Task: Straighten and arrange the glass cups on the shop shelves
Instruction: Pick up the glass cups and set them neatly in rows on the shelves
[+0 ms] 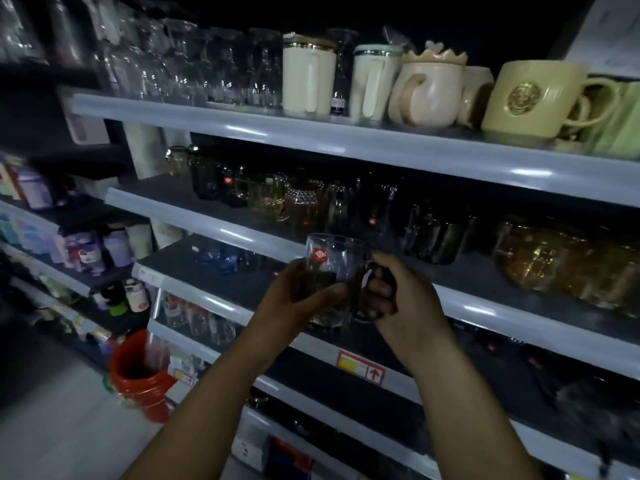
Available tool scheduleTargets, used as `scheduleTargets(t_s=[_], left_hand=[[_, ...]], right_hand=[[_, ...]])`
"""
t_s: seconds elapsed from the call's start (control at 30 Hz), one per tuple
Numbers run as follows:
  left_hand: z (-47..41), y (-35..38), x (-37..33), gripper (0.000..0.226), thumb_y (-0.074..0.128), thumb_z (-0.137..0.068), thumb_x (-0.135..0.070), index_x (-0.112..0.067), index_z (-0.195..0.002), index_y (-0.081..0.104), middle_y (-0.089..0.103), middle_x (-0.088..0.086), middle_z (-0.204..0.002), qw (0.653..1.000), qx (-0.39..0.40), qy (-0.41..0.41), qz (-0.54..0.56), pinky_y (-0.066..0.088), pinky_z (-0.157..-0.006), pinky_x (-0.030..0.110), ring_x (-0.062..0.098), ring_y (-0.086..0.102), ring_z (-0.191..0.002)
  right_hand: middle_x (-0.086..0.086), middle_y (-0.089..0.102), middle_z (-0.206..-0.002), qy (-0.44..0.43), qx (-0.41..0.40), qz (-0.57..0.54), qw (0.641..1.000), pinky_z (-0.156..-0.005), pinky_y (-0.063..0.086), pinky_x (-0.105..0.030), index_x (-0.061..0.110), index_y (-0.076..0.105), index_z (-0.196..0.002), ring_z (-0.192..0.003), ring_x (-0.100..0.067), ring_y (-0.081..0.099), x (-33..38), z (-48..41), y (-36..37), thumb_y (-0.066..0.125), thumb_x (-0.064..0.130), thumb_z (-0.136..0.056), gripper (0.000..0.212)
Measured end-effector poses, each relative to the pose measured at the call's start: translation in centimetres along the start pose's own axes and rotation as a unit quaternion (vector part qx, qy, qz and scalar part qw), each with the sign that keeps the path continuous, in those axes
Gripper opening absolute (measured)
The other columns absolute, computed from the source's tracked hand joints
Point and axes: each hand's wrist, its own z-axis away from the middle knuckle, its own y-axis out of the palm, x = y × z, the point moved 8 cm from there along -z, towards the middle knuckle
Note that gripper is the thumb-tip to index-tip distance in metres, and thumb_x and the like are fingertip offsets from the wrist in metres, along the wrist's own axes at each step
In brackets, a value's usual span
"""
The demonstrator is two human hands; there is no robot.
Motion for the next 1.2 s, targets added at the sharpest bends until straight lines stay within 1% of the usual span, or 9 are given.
scheduleTargets(t_s=[0.1, 0.2, 0.33, 0.5, 0.6, 0.73, 0.83, 1.03, 1.2], left_hand=[[-3.2, 0.3, -0.3, 0.045, 0.071, -0.085, -0.024, -0.015, -0.127, 0.057, 0.074, -0.002, -0.114, 0.999, 0.015, 0.03, 0.027, 0.056, -0.079, 0.021, 0.014, 0.071, -0.104], [-6.7, 0.2, -0.8, 0.042, 0.064, -0.085, -0.029, -0.019, -0.126, 0.06, 0.073, -0.007, -0.114, 0.997, 0.003, 0.079, 0.018, 0.057, -0.079, 0.023, 0.011, 0.07, -0.105], [-10.5, -1.4, -0.4, 0.03, 0.047, -0.105, -0.026, -0.006, -0.12, 0.062, 0.072, 0.014, -0.111, 0.99, -0.072, 0.114, 0.034, 0.06, -0.082, 0.032, 0.026, 0.071, -0.102], [-14.3, -2.7, 0.4, 0.011, 0.062, -0.099, -0.027, -0.03, -0.11, 0.063, 0.068, -0.001, -0.105, 0.959, -0.083, 0.185, -0.197, 0.055, -0.074, 0.022, 0.006, 0.068, -0.09], [-16.1, -2.5, 1.1, 0.02, 0.064, -0.097, -0.038, -0.023, -0.11, 0.067, 0.068, -0.005, -0.103, 0.941, -0.091, 0.202, -0.256, 0.057, -0.08, 0.032, 0.005, 0.066, -0.092], [-18.1, -2.2, 1.7, 0.022, 0.065, -0.095, -0.044, -0.022, -0.094, 0.068, 0.068, -0.01, -0.083, 0.922, -0.082, 0.205, -0.318, 0.052, -0.072, 0.026, 0.004, 0.065, -0.078], [-19.3, -3.0, 2.1, 0.025, 0.069, -0.093, -0.041, -0.016, -0.092, 0.068, 0.065, -0.01, -0.078, 0.925, -0.066, 0.202, -0.316, 0.05, -0.066, 0.022, 0.008, 0.065, -0.073], [-18.9, -3.5, 1.6, 0.015, 0.075, -0.091, -0.025, -0.011, -0.089, 0.071, 0.067, -0.01, -0.08, 0.918, -0.043, 0.293, -0.264, 0.053, -0.066, 0.022, 0.005, 0.061, -0.074], [-19.5, -3.8, 2.4, 0.021, 0.075, -0.09, -0.031, -0.01, -0.094, 0.071, 0.068, -0.004, -0.085, 0.925, -0.026, 0.281, -0.252, 0.049, -0.069, 0.012, 0.005, 0.062, -0.075]], right_hand=[[0.002, 0.029, -0.057, -0.043, -0.029, -0.008, 0.999, -0.051, 0.023, -0.029, 0.02, 0.048, -0.069, -0.049, -0.011, 0.025, 1.3, -2.2, -0.8, 0.066, 0.025, -0.094, 0.031], [0.001, 0.025, -0.061, -0.112, -0.038, -0.004, 0.993, -0.048, 0.025, -0.026, 0.023, 0.043, -0.068, -0.05, -0.012, 0.024, 3.2, -4.1, -1.5, 0.065, 0.023, -0.096, 0.035], [0.001, 0.031, -0.06, -0.193, -0.069, 0.044, 0.978, -0.052, 0.032, -0.027, 0.022, 0.04, -0.068, -0.053, -0.012, 0.03, 5.3, -5.2, -1.9, 0.065, 0.026, -0.098, 0.039], [0.004, 0.034, -0.058, -0.267, -0.148, 0.111, 0.946, -0.054, 0.034, -0.026, 0.018, 0.039, -0.066, -0.056, -0.011, 0.032, 6.3, -6.0, -2.1, 0.064, 0.027, -0.098, 0.041], [-0.006, 0.04, -0.067, -0.294, -0.179, 0.158, 0.926, -0.059, 0.039, -0.026, 0.008, 0.049, -0.078, -0.063, -0.016, 0.038, 5.6, -6.8, -1.4, 0.068, 0.019, -0.096, 0.028], [-0.006, 0.054, -0.077, -0.315, -0.243, 0.186, 0.898, -0.067, 0.047, -0.029, 0.01, 0.056, -0.085, -0.069, -0.014, 0.051, 4.5, -8.8, -0.3, 0.068, 0.014, -0.095, 0.016], [-0.003, 0.057, -0.079, -0.323, -0.281, 0.198, 0.882, -0.069, 0.048, -0.024, 0.01, 0.055, -0.088, -0.069, -0.007, 0.053, 3.8, -10.6, 0.3, 0.064, 0.012, -0.097, 0.013], [-0.002, 0.057, -0.08, -0.33, -0.329, 0.223, 0.856, -0.067, 0.048, -0.025, 0.01, 0.054, -0.091, -0.066, -0.005, 0.052, 2.8, -13.1, 0.2, 0.062, 0.012, -0.098, 0.012], [-0.006, 0.058, -0.078, -0.33, -0.339, 0.284, 0.834, -0.069, 0.053, -0.037, 0.013, 0.052, -0.087, -0.069, -0.02, 0.058, 2.5, -14.0, 0.1, 0.064, 0.013, -0.097, 0.016]])
